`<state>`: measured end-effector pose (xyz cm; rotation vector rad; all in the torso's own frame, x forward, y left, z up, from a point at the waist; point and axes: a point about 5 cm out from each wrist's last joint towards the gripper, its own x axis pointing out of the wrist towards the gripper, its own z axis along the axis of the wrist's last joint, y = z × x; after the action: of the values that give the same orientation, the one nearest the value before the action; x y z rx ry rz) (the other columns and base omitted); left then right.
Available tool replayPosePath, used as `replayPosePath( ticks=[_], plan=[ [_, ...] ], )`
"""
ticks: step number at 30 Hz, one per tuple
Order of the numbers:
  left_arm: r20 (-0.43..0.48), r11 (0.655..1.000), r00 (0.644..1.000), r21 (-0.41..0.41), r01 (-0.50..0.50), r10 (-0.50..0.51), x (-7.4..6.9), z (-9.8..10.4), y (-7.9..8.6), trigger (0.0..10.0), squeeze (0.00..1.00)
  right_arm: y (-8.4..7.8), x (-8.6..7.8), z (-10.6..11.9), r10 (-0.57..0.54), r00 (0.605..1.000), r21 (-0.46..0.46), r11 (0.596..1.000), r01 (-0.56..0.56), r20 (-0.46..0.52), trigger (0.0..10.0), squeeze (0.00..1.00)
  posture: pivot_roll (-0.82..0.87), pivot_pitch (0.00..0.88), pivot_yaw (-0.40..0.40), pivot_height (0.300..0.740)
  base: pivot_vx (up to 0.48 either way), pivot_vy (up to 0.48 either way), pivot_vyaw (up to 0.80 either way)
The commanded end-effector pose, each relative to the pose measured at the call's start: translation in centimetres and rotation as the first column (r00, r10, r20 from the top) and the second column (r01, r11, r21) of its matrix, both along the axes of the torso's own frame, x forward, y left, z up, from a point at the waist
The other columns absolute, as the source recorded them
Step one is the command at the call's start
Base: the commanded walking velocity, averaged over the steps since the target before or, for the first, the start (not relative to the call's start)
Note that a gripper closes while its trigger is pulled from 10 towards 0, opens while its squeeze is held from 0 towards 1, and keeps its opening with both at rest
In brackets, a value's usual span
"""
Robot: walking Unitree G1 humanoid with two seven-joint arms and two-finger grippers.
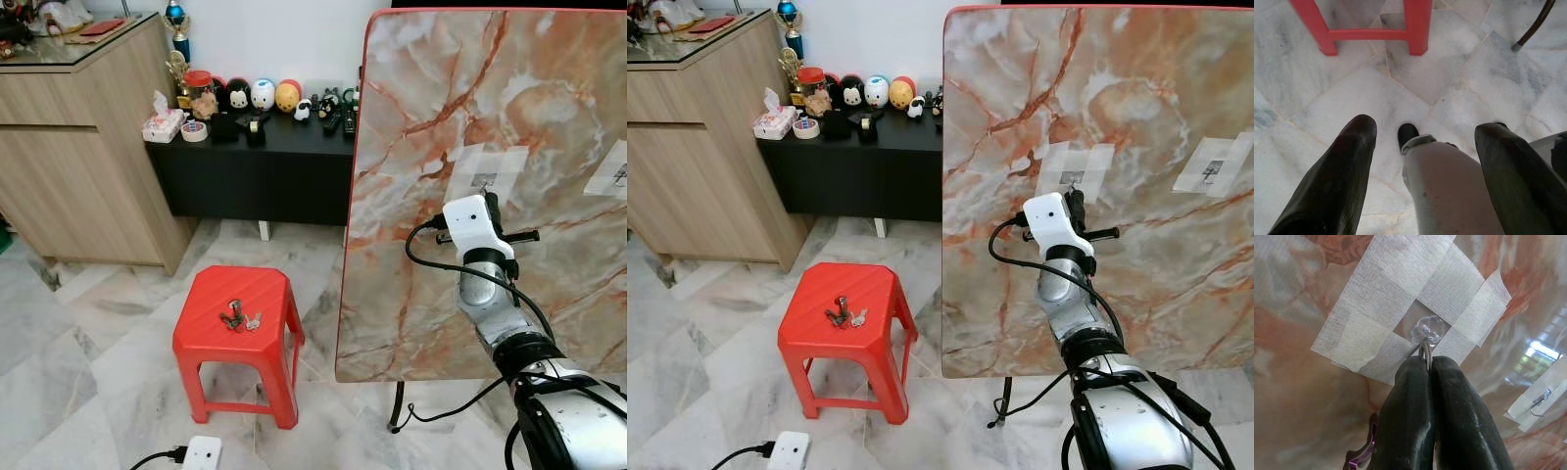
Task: Hang keys on a hook
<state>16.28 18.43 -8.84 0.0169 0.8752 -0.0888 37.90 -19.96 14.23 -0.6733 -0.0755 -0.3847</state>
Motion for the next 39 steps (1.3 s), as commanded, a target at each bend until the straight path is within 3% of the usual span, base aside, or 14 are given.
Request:
replayPosePath(
  ticks=[1,26,35,36,37,39],
  plan=[
    [-0.017,1.0,1.0,0.007,0.009,-0.009,-0.23,-0.15,-0.04,10.0,0.0,-0.09,0.5,1.06,-0.005,1.0,-0.01,1.0,0.005,0.014,10.0,0.0,0.02,0.002,-0.017,0.74,0.0,0.0,0.0],
    [-0.031,1.0,1.0,0.012,0.007,-0.007,-0.4,-0.18,0.49,10.0,0.0,0.49,0.66,0.68,0.035,0.999,0.003,0.999,-0.035,-0.032,10.0,0.0,0.02,0.007,-0.016,0.74,0.0,0.0,0.0],
    [-0.038,1.0,0.999,0.011,0.004,-0.004,-0.6,-0.26,0.57,10.0,0.0,0.7,0.59,0.23,0.052,0.997,0.055,0.997,-0.049,-0.054,10.0,0.0,0.02,0.007,-0.016,0.74,0.0,0.0,0.0],
    [-0.039,1.0,0.999,0.011,0.005,-0.004,-0.63,-0.27,0.57,10.0,0.0,0.72,0.59,0.21,0.054,0.997,0.06,0.997,-0.05,-0.053,10.0,0.45,0.02,0.007,-0.016,0.74,0.0,0.0,0.0],
    [-0.04,1.0,0.999,0.01,0.005,-0.005,-0.64,-0.28,0.56,10.0,0.0,0.75,0.58,0.2,0.055,0.997,0.064,0.997,-0.052,-0.052,10.0,0.8,0.02,0.007,-0.016,0.74,0.0,0.0,0.0],
    [-0.04,1.0,0.999,0.01,0.006,-0.005,-0.65,-0.28,0.56,10.0,0.0,0.76,0.58,0.19,0.056,0.997,0.066,0.996,-0.052,-0.051,10.0,0.8,0.02,0.007,-0.016,0.74,0.0,0.0,0.0]
  ],
)
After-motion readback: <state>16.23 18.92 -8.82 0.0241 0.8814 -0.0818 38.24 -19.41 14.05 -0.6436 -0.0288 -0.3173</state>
